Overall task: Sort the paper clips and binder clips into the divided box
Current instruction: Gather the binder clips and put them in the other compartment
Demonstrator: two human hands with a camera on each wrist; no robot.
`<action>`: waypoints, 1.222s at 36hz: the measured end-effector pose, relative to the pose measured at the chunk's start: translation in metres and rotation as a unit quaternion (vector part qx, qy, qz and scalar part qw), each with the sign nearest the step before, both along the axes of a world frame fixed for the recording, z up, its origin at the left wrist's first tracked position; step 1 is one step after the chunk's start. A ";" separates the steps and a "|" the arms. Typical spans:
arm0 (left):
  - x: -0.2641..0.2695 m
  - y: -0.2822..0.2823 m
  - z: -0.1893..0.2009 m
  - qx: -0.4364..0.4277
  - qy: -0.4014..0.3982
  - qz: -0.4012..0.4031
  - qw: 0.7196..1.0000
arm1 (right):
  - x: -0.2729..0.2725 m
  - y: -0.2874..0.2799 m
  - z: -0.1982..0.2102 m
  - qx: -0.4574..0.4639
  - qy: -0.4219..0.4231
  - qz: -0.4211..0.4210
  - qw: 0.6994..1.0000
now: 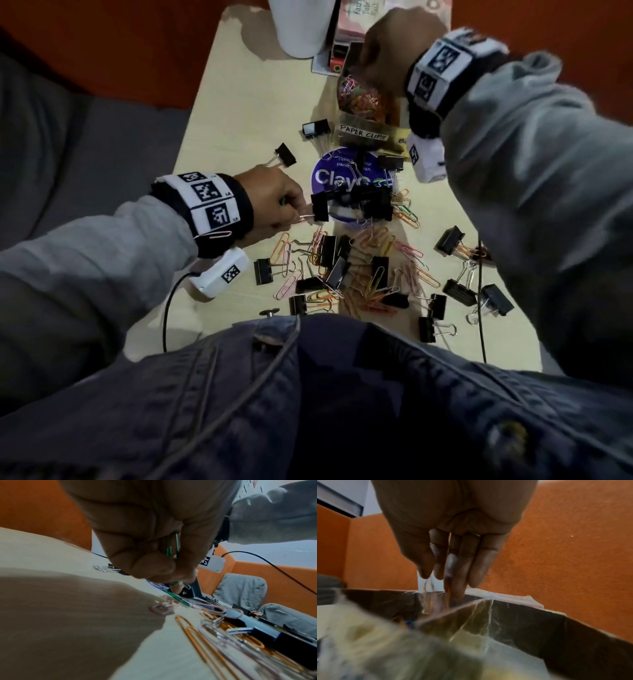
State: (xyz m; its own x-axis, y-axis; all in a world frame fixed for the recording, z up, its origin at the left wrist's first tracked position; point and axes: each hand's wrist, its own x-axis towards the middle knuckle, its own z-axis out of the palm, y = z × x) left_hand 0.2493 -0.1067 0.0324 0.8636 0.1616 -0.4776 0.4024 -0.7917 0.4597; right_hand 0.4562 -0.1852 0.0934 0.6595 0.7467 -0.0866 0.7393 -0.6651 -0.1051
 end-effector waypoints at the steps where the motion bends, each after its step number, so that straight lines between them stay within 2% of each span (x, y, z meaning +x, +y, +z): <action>1: 0.000 0.000 0.000 -0.004 0.001 0.006 1.000 | -0.004 0.001 -0.004 0.018 -0.026 0.019 0.999; 5: 0.005 -0.001 -0.003 -0.011 -0.017 0.030 0.999 | -0.004 -0.023 0.002 0.066 -0.033 0.011 0.997; 8: 0.013 -0.001 -0.004 0.010 -0.023 0.022 0.999 | -0.013 -0.057 0.004 0.057 -0.016 0.002 0.998; 11: 0.020 -0.001 -0.001 0.049 -0.001 -0.001 0.999 | -0.025 -0.102 -0.007 -0.036 0.019 0.019 0.999; 14: 0.026 0.002 0.004 0.087 0.013 -0.034 0.996 | -0.039 -0.136 -0.028 -0.152 0.059 0.023 0.986; 16: 0.032 0.004 0.012 0.111 0.021 -0.047 0.992 | -0.043 -0.147 -0.042 -0.180 0.066 0.033 0.981; 19: 0.045 0.004 0.035 0.123 0.018 -0.052 0.991 | -0.047 -0.152 -0.057 -0.171 0.075 0.051 0.981; 22: 0.066 0.002 0.056 0.091 -0.055 -0.021 0.994 | -0.051 -0.148 -0.064 -0.135 0.098 0.055 0.984; 25: 0.098 -0.005 0.060 0.094 -0.185 0.014 0.978 | -0.052 -0.149 -0.066 -0.143 0.089 0.059 0.984; 27: 0.119 -0.011 0.058 0.090 -0.225 0.029 0.970 | -0.051 -0.154 -0.067 -0.146 0.094 0.052 0.983; 29: 0.139 -0.014 0.052 0.120 -0.198 -0.005 0.973 | -0.050 -0.159 -0.068 -0.145 0.100 0.046 0.983; 31: 0.150 -0.016 0.044 0.162 -0.137 -0.050 0.976 | -0.050 -0.162 -0.068 -0.142 0.098 0.039 0.984; 33: 0.155 -0.015 0.034 0.203 -0.114 -0.065 0.970 | -0.049 -0.161 -0.068 -0.132 0.085 0.033 0.987; 36: 0.149 -0.013 0.027 0.216 -0.177 -0.060 0.958 | -0.045 -0.151 -0.070 -0.140 0.040 0.014 0.989; 38: 0.135 -0.020 0.030 0.206 -0.213 -0.088 0.951 | -0.043 -0.141 -0.070 -0.172 0.005 0.006 0.985; 41: 0.115 -0.043 0.031 0.181 -0.151 -0.237 0.943 | -0.037 -0.125 -0.070 -0.212 -0.023 0.008 0.977; 44: 0.099 -0.060 0.018 0.190 -0.068 -0.348 0.916 | -0.028 -0.116 -0.073 -0.230 -0.031 0.013 0.972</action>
State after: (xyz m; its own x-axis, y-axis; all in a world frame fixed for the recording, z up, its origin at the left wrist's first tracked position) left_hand 0.3480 -0.1671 0.0504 0.8683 -0.3176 -0.3810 -0.3005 -0.9479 0.1055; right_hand 0.4284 -0.3014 0.0203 0.6562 0.6541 -0.3763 0.7513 -0.6125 0.2456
